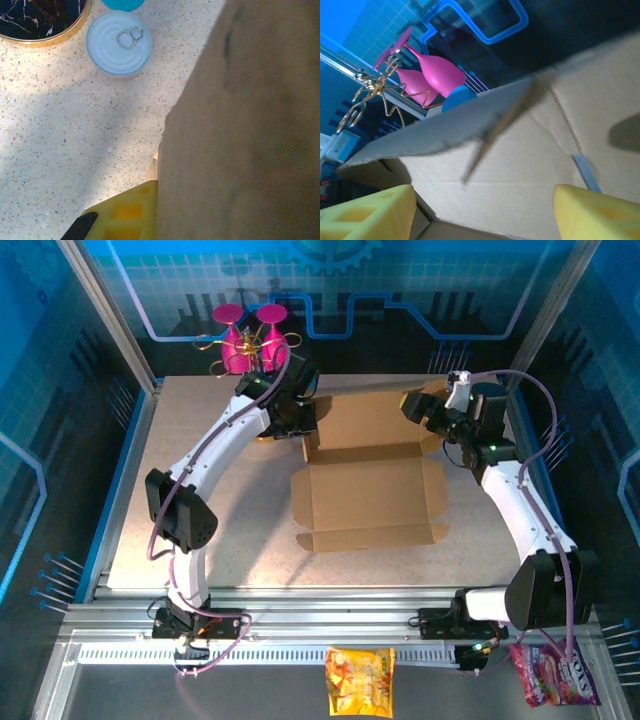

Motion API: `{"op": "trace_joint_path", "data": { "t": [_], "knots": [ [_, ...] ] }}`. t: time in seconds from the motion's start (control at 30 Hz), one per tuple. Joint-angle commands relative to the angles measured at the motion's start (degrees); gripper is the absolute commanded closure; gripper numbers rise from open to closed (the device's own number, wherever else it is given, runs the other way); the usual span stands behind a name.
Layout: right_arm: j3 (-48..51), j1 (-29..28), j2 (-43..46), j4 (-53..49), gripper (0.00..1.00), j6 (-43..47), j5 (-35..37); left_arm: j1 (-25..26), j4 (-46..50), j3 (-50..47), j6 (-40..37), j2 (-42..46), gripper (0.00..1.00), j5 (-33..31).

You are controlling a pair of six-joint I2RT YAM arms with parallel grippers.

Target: Fold the paper box

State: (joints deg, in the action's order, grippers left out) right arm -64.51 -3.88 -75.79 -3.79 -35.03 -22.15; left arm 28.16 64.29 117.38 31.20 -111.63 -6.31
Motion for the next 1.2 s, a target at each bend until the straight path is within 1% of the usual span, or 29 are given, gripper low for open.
{"op": "trace_joint_path", "data": {
  "t": [0.0, 0.27, 0.53, 0.63, 0.7, 0.87, 0.9, 1.0, 1.07, 1.13, 1.17],
  "knots": [
    [-2.79, -1.59, -0.62, -0.79, 0.27, 1.99, 3.37, -0.26, 1.8, 2.67, 0.9, 0.05, 1.0, 1.99],
    [-6.33, -2.56, -2.76, -5.36, 0.39, 5.7, 8.23, -0.43, 2.24, 3.47, 0.79, -0.07, 1.0, 2.63],
    [-8.87, -3.05, -4.18, -9.7, 0.48, 8.86, 15.46, -0.48, 2.4, 3.67, 0.83, -0.16, 1.0, 3.01],
    [-10.49, -2.57, -4.73, -11.07, 0.52, 9.6, 16.77, -0.56, 2.46, 3.83, 0.81, -0.21, 1.0, 3.04],
    [-11.24, -2.37, -4.75, -11.89, 0.57, 10.29, 17.52, -0.58, 2.5, 3.82, 0.79, -0.25, 1.0, 3.01],
    [-11.27, -2.57, -3.98, -12.14, 0.64, 10.85, 15.9, -0.65, 2.42, 3.96, 0.72, -0.33, 1.0, 3.04],
    [-11.02, -2.73, -3.49, -12.07, 0.64, 10.86, 15.54, -0.73, 2.49, 4.06, 0.71, -0.49, 1.0, 3.04],
    [-10.59, -2.91, -0.77, -11.58, 0.5, 10.82, 13.4, -0.85, 2.92, 4.97, 0.7, -0.99, 1.0, 3.27],
    [-10.5, -2.32, 1.88, -12.08, 0.44, 11.27, 12.19, -1.07, 3.59, 5.88, 0.35, -1.37, 1.0, 3.31],
    [-9.9, 0.3, 4.59, -12.64, 0.41, 10.93, 10.28, -1.42, 4.15, 6.5, -0.05, -1.65, 1.0, 3.56],
    [-9.13, 2.52, 5.85, -12.59, 0.41, 10.06, 8.71, -1.62, 4.39, 6.73, -0.4, -1.73, 1.0, 3.74]
  ]
}}
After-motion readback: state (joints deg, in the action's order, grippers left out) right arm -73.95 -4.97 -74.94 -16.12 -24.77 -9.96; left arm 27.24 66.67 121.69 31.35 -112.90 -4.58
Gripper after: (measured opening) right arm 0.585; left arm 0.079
